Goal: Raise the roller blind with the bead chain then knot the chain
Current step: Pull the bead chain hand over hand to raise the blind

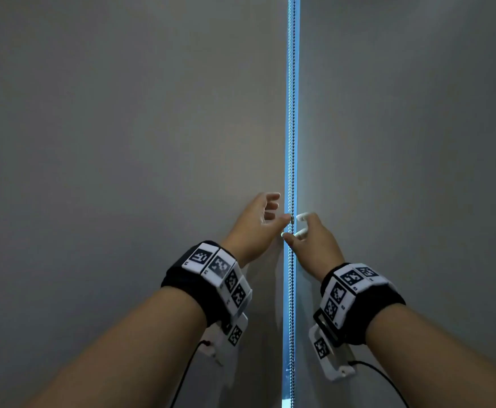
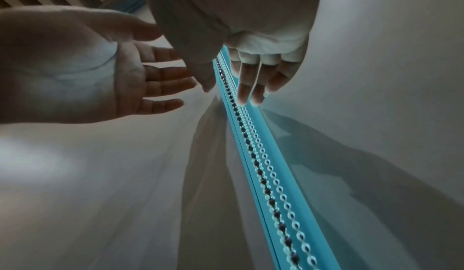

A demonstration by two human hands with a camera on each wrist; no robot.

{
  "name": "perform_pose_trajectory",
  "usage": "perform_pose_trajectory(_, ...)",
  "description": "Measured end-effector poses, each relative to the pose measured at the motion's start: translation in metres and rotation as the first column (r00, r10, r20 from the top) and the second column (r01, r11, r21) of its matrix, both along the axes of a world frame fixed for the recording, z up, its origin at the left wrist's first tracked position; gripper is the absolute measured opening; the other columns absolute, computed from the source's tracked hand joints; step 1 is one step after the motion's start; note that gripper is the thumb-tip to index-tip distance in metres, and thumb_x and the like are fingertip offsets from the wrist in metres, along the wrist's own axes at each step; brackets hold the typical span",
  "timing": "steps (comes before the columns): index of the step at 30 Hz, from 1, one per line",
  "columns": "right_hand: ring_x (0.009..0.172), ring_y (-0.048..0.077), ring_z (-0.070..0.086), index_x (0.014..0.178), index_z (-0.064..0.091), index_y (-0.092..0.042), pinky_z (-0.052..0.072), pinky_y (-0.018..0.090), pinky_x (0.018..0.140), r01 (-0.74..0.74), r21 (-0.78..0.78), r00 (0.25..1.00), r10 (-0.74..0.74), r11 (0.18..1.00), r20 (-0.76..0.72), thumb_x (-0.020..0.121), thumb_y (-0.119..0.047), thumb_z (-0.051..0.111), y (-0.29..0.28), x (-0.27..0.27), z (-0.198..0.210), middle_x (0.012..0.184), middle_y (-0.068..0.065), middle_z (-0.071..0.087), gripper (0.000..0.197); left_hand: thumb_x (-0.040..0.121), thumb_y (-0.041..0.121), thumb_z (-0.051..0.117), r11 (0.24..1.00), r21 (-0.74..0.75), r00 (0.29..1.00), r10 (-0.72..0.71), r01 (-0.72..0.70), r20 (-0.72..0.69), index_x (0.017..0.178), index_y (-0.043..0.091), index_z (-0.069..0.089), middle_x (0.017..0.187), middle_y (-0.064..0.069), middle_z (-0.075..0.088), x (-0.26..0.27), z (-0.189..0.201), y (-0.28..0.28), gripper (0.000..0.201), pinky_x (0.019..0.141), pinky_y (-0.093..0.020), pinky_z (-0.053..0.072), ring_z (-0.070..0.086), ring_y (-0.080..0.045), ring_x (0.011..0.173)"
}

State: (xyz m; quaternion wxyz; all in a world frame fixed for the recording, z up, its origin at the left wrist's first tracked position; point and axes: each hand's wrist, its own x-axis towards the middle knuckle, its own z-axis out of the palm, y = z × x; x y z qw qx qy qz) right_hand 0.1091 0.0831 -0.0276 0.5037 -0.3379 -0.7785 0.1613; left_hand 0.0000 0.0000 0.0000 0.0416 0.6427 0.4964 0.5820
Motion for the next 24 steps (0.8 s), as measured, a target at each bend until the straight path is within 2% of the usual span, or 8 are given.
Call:
perform_pose_trajectory(4, 0.082, 0.025, 0.06, 0.103, 0.053, -0.017, 0.046, 0.032, 0.072, 0.081, 0.032, 0.992, -0.084, 0.996, 0.093, 0.09, -0.03, 0.052, 0.006, -0.008, 0.001, 0.084, 0.002, 0.062, 0.018, 0.09, 0.021, 0.061, 1.0, 0.005, 0.998, -0.02, 0.019, 0.06, 0.138, 0.016, 0.039, 0.122, -0.003, 0.049, 0.005, 0.001, 0.018, 0.053, 0.088, -0.022, 0.041, 0.052, -0.018, 0.114)
perform_pose_trajectory(7, 0.083, 0.03, 0.061, 0.091, 0.055, -0.012, 0.05, 0.04, 0.075, 0.074, 0.093, 0.991, -0.084, 0.993, 0.1, 0.096, -0.028, 0.034, 0.003, -0.007, -0.005, 0.088, 0.008, 0.066, 0.026, 0.091, 0.023, 0.06, 1.0, 0.011, 0.997, -0.015, 0.014, 0.071, 0.14, 0.015, 0.035, 0.12, -0.003, 0.049, 0.005, 0.001, 0.027, 0.056, 0.087, -0.021, 0.04, 0.053, -0.014, 0.11)
perform_pose_trajectory(10, 0.072, 0.029, 0.056, 0.08, 0.046, -0.016, 0.045, 0.04, 0.067, 0.073, 0.159, 0.991, -0.09, 0.985, 0.102, 0.099, -0.033, 0.027, -0.009, -0.006, -0.021, 0.075, 0.005, 0.058, 0.032, 0.094, 0.029, 0.053, 0.996, -0.006, 0.985, -0.082, 0.084, 0.155, 0.138, 0.015, 0.037, 0.108, -0.002, 0.056, 0.008, 0.019, 0.028, 0.049, 0.089, -0.027, 0.045, 0.059, -0.014, 0.1)
perform_pose_trajectory(14, 0.063, 0.023, 0.045, 0.066, 0.029, -0.027, 0.04, 0.04, 0.064, 0.053, 0.195, 0.996, -0.067, 0.979, 0.063, 0.1, -0.032, 0.029, -0.021, -0.005, -0.032, 0.064, -0.004, 0.043, 0.034, 0.099, 0.03, 0.043, 0.947, 0.03, 0.877, -0.309, 0.321, 0.368, 0.121, 0.017, 0.042, 0.096, -0.003, 0.061, 0.023, 0.064, 0.02, 0.026, 0.067, -0.026, 0.047, 0.063, -0.015, 0.074)
perform_pose_trajectory(17, 0.072, 0.03, 0.055, 0.074, 0.04, -0.023, 0.045, 0.039, 0.066, 0.034, 0.219, 0.996, -0.052, 0.975, 0.075, 0.098, -0.031, 0.033, -0.026, -0.002, -0.034, 0.075, 0.004, 0.06, 0.026, 0.1, 0.028, 0.04, 0.932, 0.115, 0.842, -0.361, 0.345, 0.4, 0.113, 0.016, 0.048, 0.078, 0.0, 0.061, 0.035, 0.09, 0.015, 0.019, 0.05, -0.022, 0.046, 0.058, -0.009, 0.053)
perform_pose_trajectory(19, 0.081, 0.032, 0.059, 0.082, 0.04, -0.024, 0.042, 0.035, 0.064, 0.017, 0.268, 0.989, -0.055, 0.963, 0.137, 0.091, -0.032, 0.037, -0.028, 0.001, -0.038, 0.089, 0.008, 0.067, 0.012, 0.099, 0.023, 0.038, 0.937, 0.146, 0.847, -0.35, 0.318, 0.401, 0.089, 0.017, 0.053, 0.055, 0.007, 0.047, 0.038, 0.097, 0.014, 0.019, 0.037, -0.016, 0.029, 0.036, -0.005, 0.036)
perform_pose_trajectory(21, 0.084, 0.031, 0.06, 0.085, 0.038, -0.025, 0.035, 0.031, 0.062, -0.004, 0.307, 0.974, -0.066, 0.952, 0.216, 0.087, -0.031, 0.04, -0.03, 0.003, -0.037, 0.093, 0.007, 0.067, 0.006, 0.093, 0.016, 0.036, 0.941, 0.175, 0.85, -0.336, 0.289, 0.406, 0.068, 0.018, 0.043, 0.044, 0.01, 0.032, 0.037, 0.097, 0.013, 0.026, 0.037, -0.015, 0.017, 0.02, -0.007, 0.034)
perform_pose_trajectory(24, 0.084, 0.034, 0.059, 0.09, 0.048, -0.014, 0.045, 0.037, 0.067, 0.004, 0.269, 0.973, -0.066, 0.963, 0.22, 0.09, -0.038, 0.031, -0.03, 0.0, -0.03, 0.091, 0.012, 0.067, 0.029, 0.089, 0.015, 0.035, 0.936, 0.201, 0.861, -0.347, 0.29, 0.371, 0.063, 0.02, 0.034, 0.044, 0.011, 0.027, 0.03, 0.092, 0.013, 0.027, 0.039, -0.017, 0.016, 0.017, -0.008, 0.037)
